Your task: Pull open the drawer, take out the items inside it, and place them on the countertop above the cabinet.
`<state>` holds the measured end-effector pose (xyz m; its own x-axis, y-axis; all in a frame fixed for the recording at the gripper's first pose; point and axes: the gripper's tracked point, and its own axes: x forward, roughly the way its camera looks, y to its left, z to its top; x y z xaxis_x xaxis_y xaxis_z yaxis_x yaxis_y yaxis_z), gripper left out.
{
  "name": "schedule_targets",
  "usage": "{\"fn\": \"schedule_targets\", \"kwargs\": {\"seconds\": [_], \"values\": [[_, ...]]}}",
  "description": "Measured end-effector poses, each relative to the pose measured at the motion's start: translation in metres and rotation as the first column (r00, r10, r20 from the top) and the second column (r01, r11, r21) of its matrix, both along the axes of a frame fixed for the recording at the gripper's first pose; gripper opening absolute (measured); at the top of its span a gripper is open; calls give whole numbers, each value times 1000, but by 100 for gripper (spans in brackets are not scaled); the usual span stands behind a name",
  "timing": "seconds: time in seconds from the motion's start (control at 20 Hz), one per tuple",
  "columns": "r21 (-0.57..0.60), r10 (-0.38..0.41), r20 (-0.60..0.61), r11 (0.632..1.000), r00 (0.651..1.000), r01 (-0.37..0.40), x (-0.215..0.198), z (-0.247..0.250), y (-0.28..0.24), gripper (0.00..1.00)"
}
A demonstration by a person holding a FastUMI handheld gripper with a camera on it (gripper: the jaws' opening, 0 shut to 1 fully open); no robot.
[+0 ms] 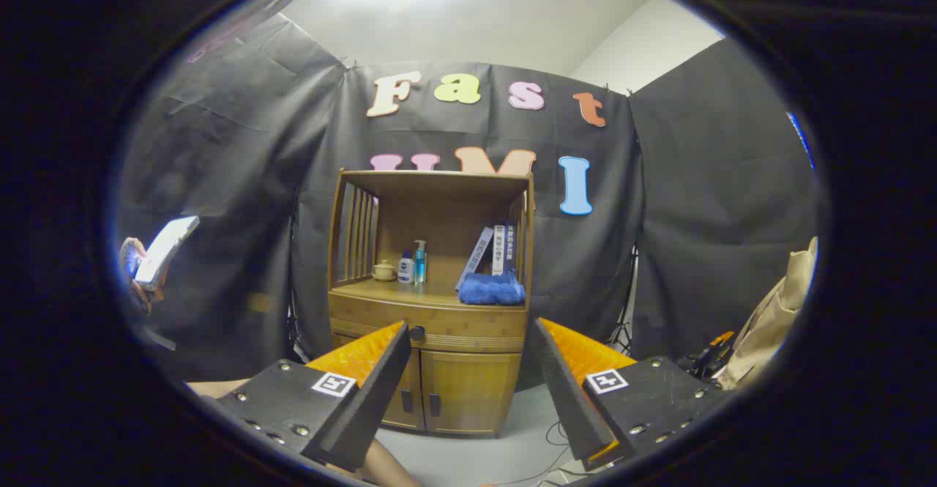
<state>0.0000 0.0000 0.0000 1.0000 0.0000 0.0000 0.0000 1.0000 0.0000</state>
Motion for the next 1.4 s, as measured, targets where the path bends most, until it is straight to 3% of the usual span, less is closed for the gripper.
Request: {"fn": "schedule_targets", "kwargs": {"seconds": [0.35,0.6,1.05,1.4], "values": [[9,16,-17,1000,1000,-16,8,-8,7,98],[8,51,-46,999,998,-50,40,-26,27,99],[-16,132,-33,991,991,-133,175,-65,89,99],[-32,105,-92,994,990,-108,280,-125,105,99]]}}
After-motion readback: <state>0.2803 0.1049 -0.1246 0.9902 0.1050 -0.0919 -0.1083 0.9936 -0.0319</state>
